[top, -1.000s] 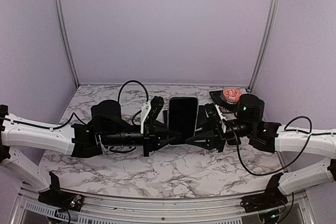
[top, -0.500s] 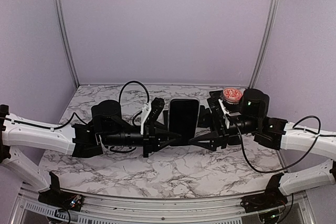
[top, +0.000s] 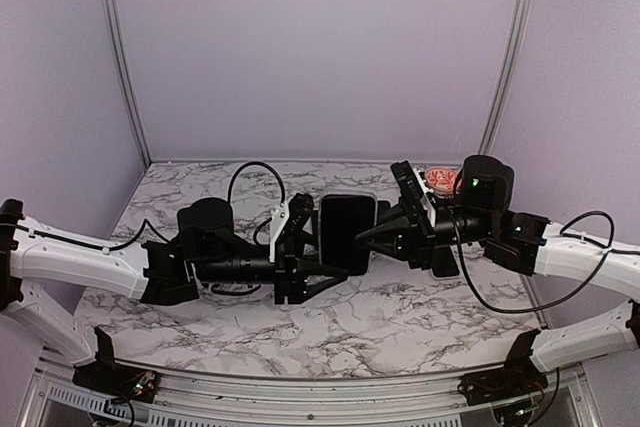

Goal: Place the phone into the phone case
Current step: Press at the corner of the phone case.

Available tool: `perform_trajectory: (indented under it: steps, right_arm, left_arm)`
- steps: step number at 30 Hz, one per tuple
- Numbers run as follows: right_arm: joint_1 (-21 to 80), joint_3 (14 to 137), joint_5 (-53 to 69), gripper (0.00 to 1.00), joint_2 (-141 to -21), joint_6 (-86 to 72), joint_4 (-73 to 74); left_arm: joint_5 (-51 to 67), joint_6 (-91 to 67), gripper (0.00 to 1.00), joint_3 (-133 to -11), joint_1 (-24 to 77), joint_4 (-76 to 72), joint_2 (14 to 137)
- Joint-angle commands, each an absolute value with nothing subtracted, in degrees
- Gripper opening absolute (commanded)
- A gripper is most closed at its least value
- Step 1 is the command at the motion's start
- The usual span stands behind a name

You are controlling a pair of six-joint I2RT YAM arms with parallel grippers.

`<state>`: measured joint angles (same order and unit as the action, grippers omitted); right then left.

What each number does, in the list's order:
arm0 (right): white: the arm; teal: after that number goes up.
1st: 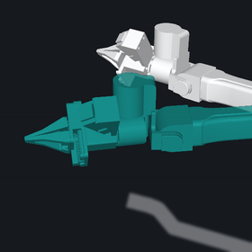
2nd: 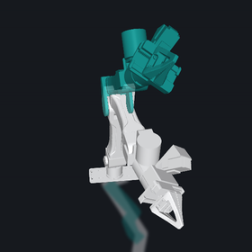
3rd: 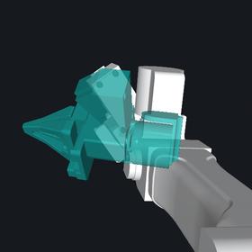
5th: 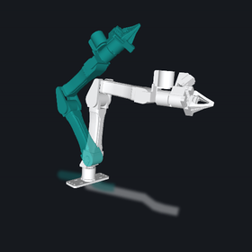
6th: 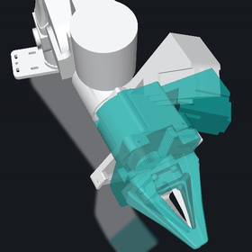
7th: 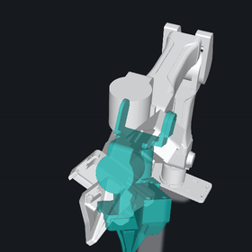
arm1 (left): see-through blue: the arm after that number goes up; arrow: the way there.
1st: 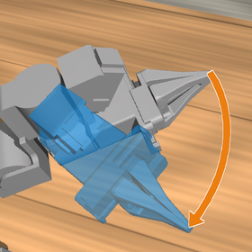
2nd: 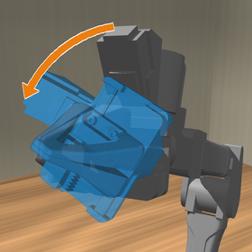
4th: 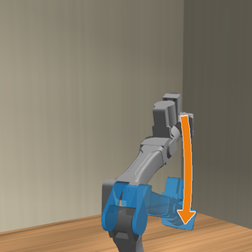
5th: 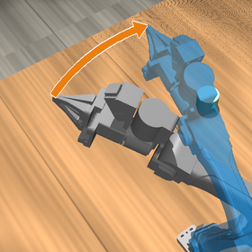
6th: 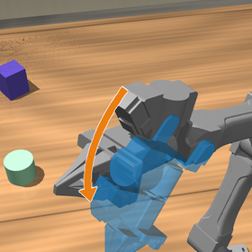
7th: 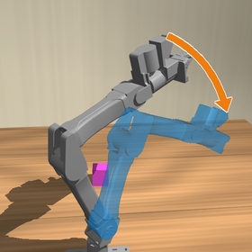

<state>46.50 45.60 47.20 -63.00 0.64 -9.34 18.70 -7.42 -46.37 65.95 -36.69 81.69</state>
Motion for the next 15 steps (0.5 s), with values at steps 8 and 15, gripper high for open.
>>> perform_trajectory:
  steps: [8,15]
  right_arm:
    - [44.7,47.9,48.7,0.00,-63.2,-7.9,-12.5]
    - [37.5,46.1,37.8,0.00,-63.2,-21.2,-4.9]
  left_arm:
    - [15.7,-11.5,0.00,-44.3,66.1,-41.7,82.6]
    - [-15.5,-21.6,0.99,-39.6,63.8,-29.3,77.6]
